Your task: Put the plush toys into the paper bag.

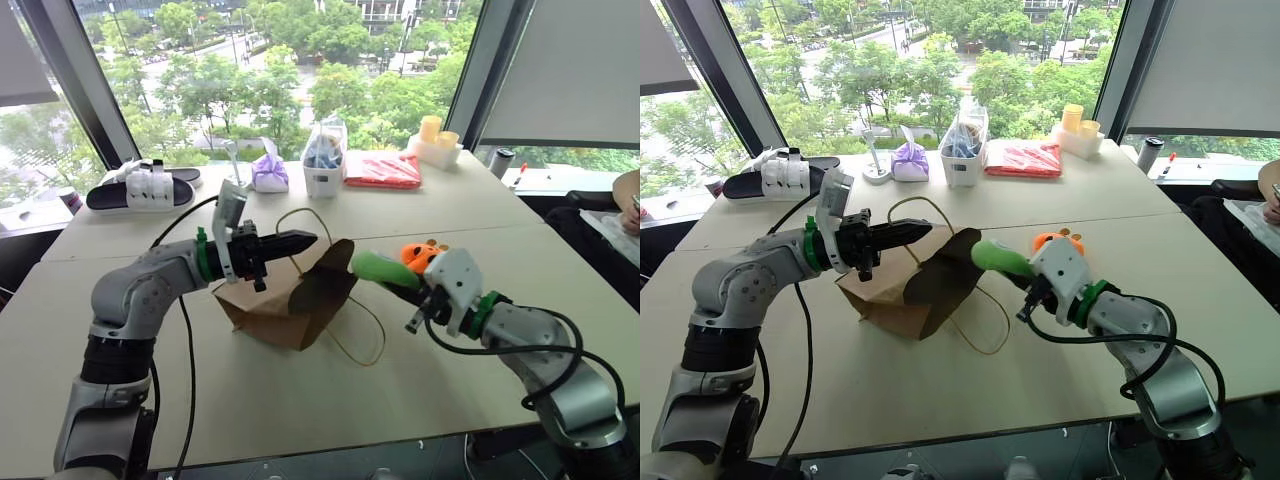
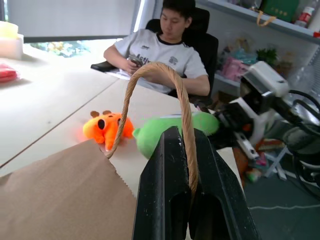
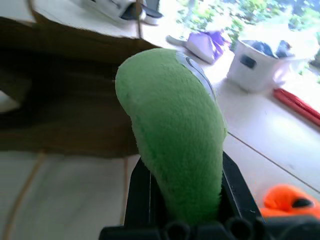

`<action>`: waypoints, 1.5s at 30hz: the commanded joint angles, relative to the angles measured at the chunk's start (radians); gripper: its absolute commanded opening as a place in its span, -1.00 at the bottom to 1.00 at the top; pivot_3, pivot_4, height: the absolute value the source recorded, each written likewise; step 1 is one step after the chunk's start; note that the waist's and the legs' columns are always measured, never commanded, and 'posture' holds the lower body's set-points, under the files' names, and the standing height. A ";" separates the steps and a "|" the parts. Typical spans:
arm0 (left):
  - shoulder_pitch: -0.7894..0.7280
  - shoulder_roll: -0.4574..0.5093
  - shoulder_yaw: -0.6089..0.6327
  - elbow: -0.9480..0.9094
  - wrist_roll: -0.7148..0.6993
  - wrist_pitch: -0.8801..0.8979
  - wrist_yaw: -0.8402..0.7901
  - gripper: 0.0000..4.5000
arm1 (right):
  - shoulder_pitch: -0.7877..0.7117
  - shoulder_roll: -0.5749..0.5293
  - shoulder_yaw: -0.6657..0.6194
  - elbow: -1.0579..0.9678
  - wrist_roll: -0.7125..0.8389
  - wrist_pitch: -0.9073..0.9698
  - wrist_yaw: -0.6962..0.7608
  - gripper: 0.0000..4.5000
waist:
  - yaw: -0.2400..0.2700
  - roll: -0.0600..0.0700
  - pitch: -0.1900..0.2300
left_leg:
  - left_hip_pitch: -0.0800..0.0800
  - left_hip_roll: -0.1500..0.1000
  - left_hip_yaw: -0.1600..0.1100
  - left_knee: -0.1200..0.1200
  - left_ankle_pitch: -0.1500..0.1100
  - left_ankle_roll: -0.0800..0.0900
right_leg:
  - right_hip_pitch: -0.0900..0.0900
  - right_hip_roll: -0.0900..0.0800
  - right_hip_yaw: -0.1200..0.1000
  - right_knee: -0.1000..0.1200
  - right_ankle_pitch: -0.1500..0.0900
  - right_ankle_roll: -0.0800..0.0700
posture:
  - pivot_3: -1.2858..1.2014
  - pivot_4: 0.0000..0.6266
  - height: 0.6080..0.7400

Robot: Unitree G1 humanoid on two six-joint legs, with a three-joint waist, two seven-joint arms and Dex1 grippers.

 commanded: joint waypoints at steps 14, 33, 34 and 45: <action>-0.008 -0.008 0.035 -0.066 -0.090 0.041 0.047 -1.00 | -0.394 0.318 0.354 0.586 -0.206 -0.278 0.038 -0.90 | -0.006 0.000 0.000 | 0.000 0.000 0.000 -0.001 0.004 -0.007 | -0.002 0.000 0.000 0.002 0.000 0.000 | 0.03 -0.52 1.00; -0.019 0.020 0.084 -0.070 -0.194 0.091 0.079 -1.00 | -0.398 0.209 0.236 0.337 -0.145 -0.031 0.199 0.99 | -0.001 0.000 0.000 | -0.002 -0.001 -0.002 -0.001 0.004 -0.008 | -0.003 0.000 0.000 0.003 0.000 0.000 | 0.03 -0.52 1.00; -0.018 0.025 0.085 -0.069 -0.197 0.091 0.076 -1.00 | -0.382 0.174 0.179 0.290 -0.119 0.017 0.196 0.99 | -0.001 0.000 0.000 | -0.001 -0.001 -0.002 -0.001 0.004 -0.007 | -0.003 0.000 0.000 0.003 0.000 0.000 | 0.03 -0.52 1.00; 0.009 0.068 0.097 -0.096 -0.226 0.107 0.056 -1.00 | -0.319 0.023 -0.057 0.538 -0.157 -0.042 0.031 0.99 | -0.005 0.000 0.000 | -0.001 0.000 0.001 -0.001 0.001 -0.002 | -0.003 0.000 0.000 0.002 0.000 0.000 | 0.03 -0.52 1.00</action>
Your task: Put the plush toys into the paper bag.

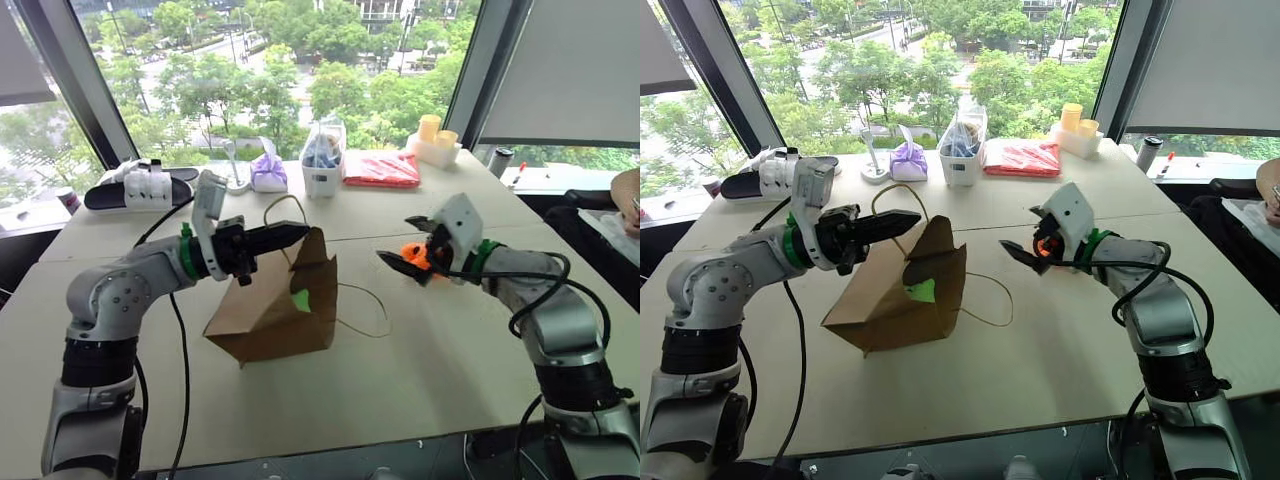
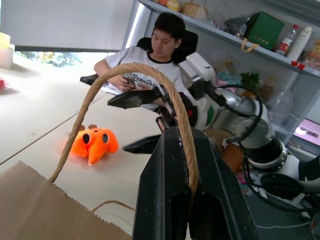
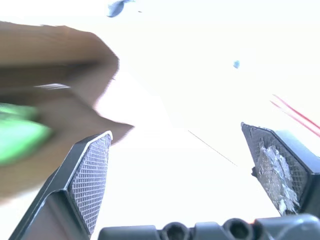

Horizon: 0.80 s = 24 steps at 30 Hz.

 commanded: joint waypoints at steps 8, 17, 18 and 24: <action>0.004 0.043 0.044 -0.083 -0.067 0.028 0.021 -1.00 | -0.140 0.106 0.093 0.691 -0.191 -0.475 -0.205 0.99 | -0.003 0.001 0.000 | 0.000 0.000 0.001 0.000 0.001 -0.001 | -0.001 0.000 0.001 0.000 0.000 0.000 | 0.03 -0.52 1.00; 0.027 0.075 0.077 -0.129 -0.115 0.050 0.087 -1.00 | -0.307 0.103 0.167 1.136 -0.354 -0.661 -0.419 0.99 | -0.003 0.000 0.000 | 0.000 0.000 0.000 0.000 0.004 -0.006 | 0.001 0.000 0.001 -0.001 0.000 0.000 | 0.03 -0.52 1.00; 0.028 0.073 0.076 -0.131 -0.117 0.049 0.092 -1.00 | -0.315 0.101 0.165 1.157 -0.355 -0.674 -0.424 0.99 | -0.002 0.000 0.000 | 0.000 0.000 0.000 0.000 0.004 -0.007 | 0.001 0.000 0.001 -0.002 0.000 0.000 | 0.03 -0.52 1.00; 0.028 0.067 0.071 -0.133 -0.115 0.045 0.102 -1.00 | -0.343 0.089 0.125 1.209 -0.324 -0.705 -0.431 0.17 | -0.003 0.000 0.000 | 0.000 -0.001 -0.001 0.000 0.004 -0.007 | 0.003 0.000 0.001 -0.003 0.000 0.000 | 0.03 -0.52 1.00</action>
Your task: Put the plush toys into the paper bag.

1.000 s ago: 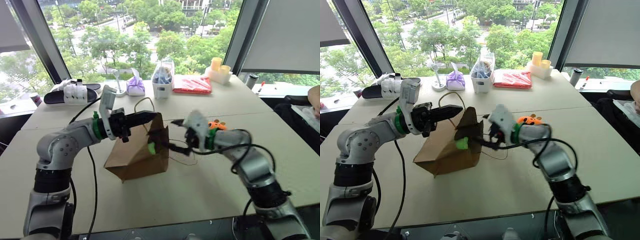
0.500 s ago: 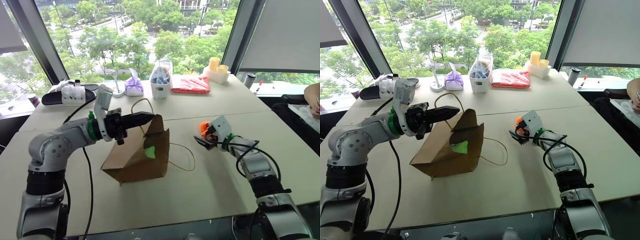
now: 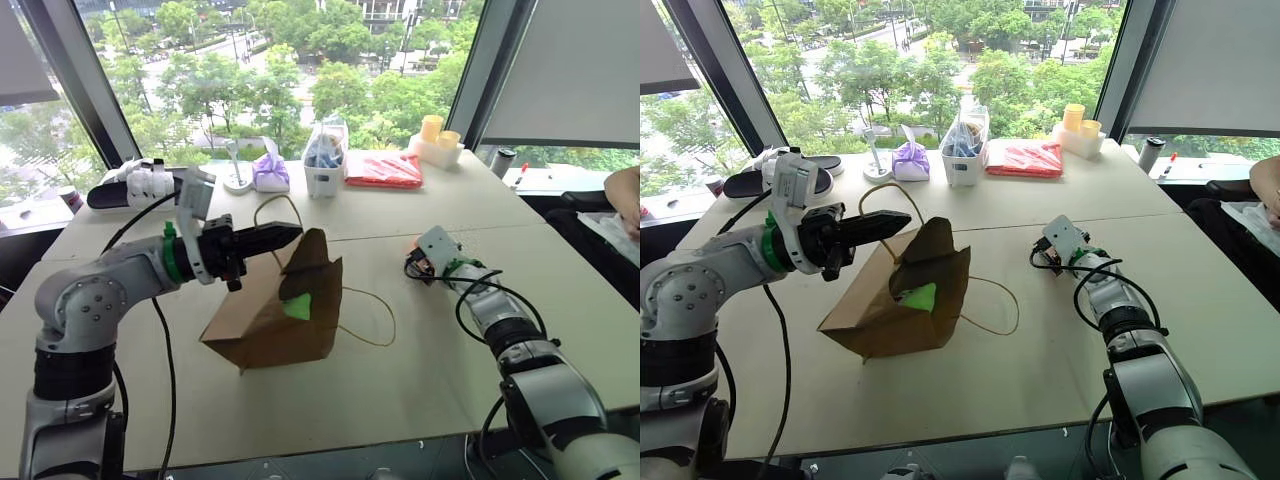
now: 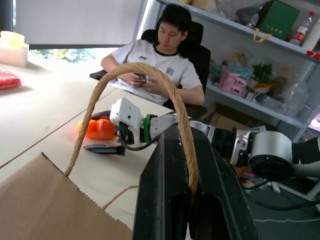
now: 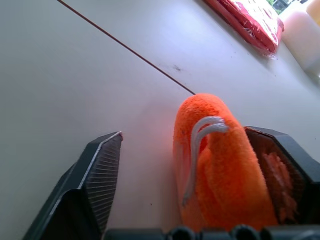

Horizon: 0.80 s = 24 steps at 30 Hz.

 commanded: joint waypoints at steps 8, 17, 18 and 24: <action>-0.010 0.041 0.005 0.010 -0.009 -0.007 -0.073 -1.00 | 0.048 -0.033 -0.056 -0.304 0.096 0.025 0.195 -0.73 | -0.014 0.000 0.000 | 0.000 0.000 0.000 -0.001 0.000 0.000 | 0.000 0.000 0.000 0.000 0.000 0.000 | 0.03 -0.52 1.00; -0.036 0.042 -0.007 0.080 0.049 -0.051 -0.107 -1.00 | 0.236 -0.102 -0.068 -1.241 0.400 0.561 0.480 -0.73 | -0.022 0.001 0.001 | -0.001 0.001 -0.001 -0.001 -0.001 0.002 | -0.003 0.000 0.000 0.004 0.000 0.000 | 0.03 -0.52 1.00; -0.042 0.039 -0.004 0.088 0.052 -0.056 -0.105 -1.00 | 0.257 -0.118 -0.044 -1.317 0.424 0.605 0.509 -0.73 | -0.021 0.001 0.001 | 0.000 0.001 -0.001 -0.001 -0.002 0.004 | -0.002 0.000 0.000 0.004 0.000 0.000 | 0.03 -0.52 1.00; -0.058 0.038 0.003 0.104 0.056 -0.060 -0.105 -1.00 | 0.299 -0.097 0.083 -1.507 0.480 0.727 0.549 -0.73 | -0.012 0.001 0.001 | -0.001 0.001 -0.001 0.001 -0.004 0.007 | -0.002 0.000 0.000 0.002 0.000 0.000 | 0.03 -0.52 1.00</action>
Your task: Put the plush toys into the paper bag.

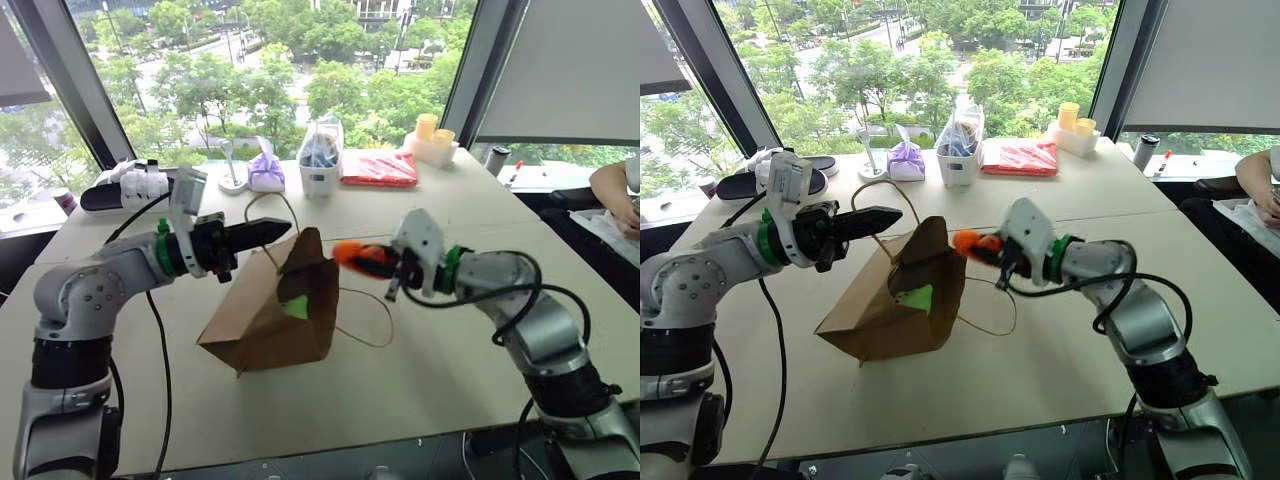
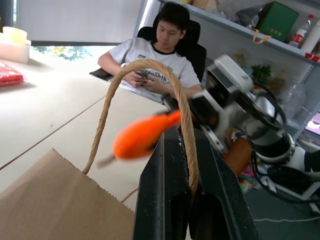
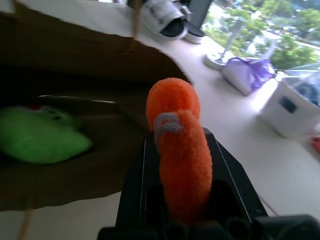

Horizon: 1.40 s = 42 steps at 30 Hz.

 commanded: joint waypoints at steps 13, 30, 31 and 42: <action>-0.016 -0.010 0.064 -0.070 -0.076 0.007 0.068 -1.00 | -0.175 0.296 0.213 0.267 -0.078 -0.141 -0.019 -0.73 | 0.012 0.000 0.000 | 0.000 0.000 -0.001 -0.001 0.000 -0.001 | -0.002 0.000 0.000 0.002 0.000 0.000 | 0.03 -0.52 1.00; -0.011 -0.021 0.100 -0.072 -0.178 0.014 0.155 -1.00 | -0.286 0.401 0.197 0.452 -0.163 -0.247 -0.023 0.98 | 0.011 0.000 0.000 | 0.000 0.000 -0.001 -0.001 0.004 -0.007 | -0.004 0.000 0.000 0.003 0.000 0.000 | 0.03 -0.52 1.00; -0.011 -0.023 0.102 -0.069 -0.180 0.013 0.157 -1.00 | -0.288 0.386 0.185 0.431 -0.159 -0.235 -0.020 0.98 | 0.011 0.000 0.000 | 0.000 0.000 -0.001 -0.001 0.004 -0.007 | -0.004 0.000 0.000 0.003 0.000 0.000 | 0.03 -0.52 1.00; 0.013 -0.029 0.102 -0.059 -0.166 -0.018 0.162 -1.00 | -0.266 0.115 -0.054 0.124 -0.049 0.022 0.010 0.98 | 0.014 0.000 0.000 | -0.001 0.000 0.000 -0.002 0.003 -0.006 | -0.004 0.000 0.000 0.002 0.000 0.000 | 0.03 -0.52 1.00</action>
